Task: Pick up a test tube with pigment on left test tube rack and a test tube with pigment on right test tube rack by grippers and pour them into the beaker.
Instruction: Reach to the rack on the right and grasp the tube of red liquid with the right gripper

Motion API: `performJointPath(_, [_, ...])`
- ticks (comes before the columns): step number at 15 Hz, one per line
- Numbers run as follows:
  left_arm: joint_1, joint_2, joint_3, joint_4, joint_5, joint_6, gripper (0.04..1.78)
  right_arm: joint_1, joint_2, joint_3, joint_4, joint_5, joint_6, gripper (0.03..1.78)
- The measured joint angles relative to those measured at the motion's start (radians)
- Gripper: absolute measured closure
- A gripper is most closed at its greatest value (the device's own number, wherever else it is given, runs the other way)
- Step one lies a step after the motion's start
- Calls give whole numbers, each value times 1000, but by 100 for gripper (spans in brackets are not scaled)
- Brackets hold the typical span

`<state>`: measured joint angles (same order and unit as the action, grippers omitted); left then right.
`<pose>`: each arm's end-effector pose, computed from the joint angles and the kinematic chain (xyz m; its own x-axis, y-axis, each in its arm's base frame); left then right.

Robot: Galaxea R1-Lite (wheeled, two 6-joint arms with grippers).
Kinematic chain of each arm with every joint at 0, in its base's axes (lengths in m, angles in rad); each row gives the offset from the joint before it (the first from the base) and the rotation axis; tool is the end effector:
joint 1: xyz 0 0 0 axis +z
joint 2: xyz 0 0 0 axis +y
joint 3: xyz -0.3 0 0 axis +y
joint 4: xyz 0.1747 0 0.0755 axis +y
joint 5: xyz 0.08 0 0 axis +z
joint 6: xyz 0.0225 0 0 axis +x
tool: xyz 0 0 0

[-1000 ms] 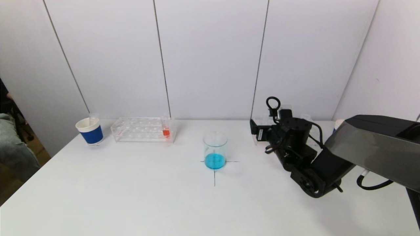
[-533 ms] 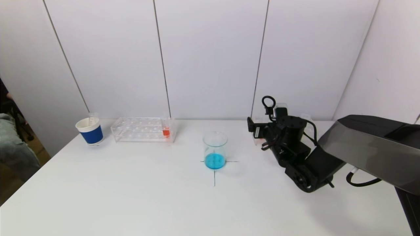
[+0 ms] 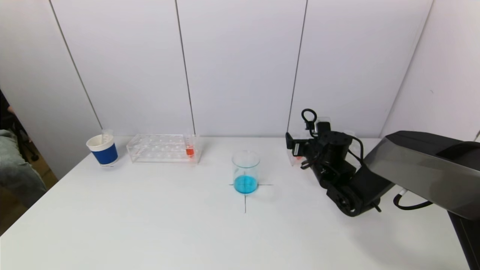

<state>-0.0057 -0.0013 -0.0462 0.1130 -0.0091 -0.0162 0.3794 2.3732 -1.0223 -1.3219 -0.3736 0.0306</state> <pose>-0.0268 -0.0001 0.0766 0.9977 -0.0148 -0.0655 0.0137 0.9998 -0.0168 0.4010 0.1510 0.0515 0.9996 0.0057 -0.0270 -0.0051 0.9998 0.0200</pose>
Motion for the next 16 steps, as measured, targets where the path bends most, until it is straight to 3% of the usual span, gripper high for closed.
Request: performJointPath(16, [0, 0, 0, 0, 0, 0, 6, 0, 9, -13, 8, 0, -2, 4])
